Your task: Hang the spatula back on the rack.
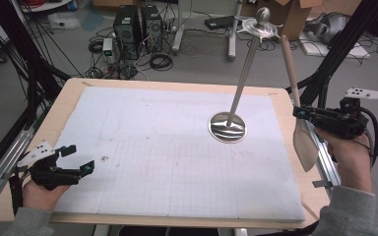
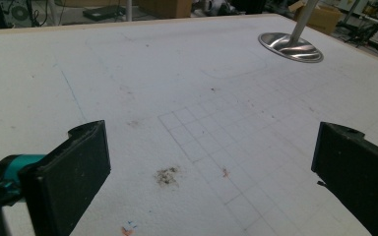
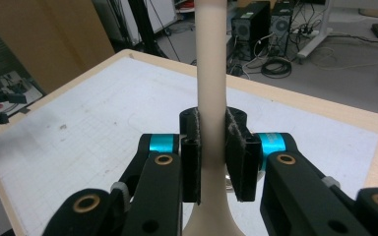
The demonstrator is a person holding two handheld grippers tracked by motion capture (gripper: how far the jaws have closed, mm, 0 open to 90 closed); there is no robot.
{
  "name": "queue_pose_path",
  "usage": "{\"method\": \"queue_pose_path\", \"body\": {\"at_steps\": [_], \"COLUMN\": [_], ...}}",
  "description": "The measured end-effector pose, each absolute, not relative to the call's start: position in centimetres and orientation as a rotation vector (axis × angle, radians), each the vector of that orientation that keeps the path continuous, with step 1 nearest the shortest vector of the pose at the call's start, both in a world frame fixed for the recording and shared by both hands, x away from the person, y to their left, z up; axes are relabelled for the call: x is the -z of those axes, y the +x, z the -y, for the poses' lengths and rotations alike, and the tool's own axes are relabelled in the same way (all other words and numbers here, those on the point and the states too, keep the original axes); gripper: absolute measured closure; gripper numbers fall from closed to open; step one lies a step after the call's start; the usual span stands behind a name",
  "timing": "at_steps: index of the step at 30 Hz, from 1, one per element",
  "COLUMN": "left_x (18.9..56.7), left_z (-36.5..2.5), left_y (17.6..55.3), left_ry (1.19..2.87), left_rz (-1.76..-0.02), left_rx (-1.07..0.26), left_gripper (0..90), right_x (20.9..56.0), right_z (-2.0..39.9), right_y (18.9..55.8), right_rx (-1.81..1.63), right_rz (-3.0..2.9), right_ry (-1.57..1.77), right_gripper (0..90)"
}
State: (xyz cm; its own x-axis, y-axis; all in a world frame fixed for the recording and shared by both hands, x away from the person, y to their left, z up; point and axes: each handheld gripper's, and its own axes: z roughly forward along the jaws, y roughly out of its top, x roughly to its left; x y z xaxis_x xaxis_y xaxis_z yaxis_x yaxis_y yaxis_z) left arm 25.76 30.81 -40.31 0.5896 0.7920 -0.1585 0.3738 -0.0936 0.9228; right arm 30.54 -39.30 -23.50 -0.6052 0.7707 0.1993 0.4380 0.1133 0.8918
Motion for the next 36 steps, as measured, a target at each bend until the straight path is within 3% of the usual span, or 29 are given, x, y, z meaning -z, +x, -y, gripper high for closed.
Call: {"method": "queue_pose_path", "body": {"at_steps": [36], "left_x": [40.4], "left_z": [-32.1], "left_y": [24.6], "left_ry": [1.694], "left_rz": [-1.006], "left_rx": [-0.486], "left_gripper": [1.8], "right_x": [24.6], "right_z": [37.0], "right_y": [33.2], "right_rx": [-1.382], "right_rz": [-2.184], "right_ry": [1.172], "right_gripper": [78.4]}}
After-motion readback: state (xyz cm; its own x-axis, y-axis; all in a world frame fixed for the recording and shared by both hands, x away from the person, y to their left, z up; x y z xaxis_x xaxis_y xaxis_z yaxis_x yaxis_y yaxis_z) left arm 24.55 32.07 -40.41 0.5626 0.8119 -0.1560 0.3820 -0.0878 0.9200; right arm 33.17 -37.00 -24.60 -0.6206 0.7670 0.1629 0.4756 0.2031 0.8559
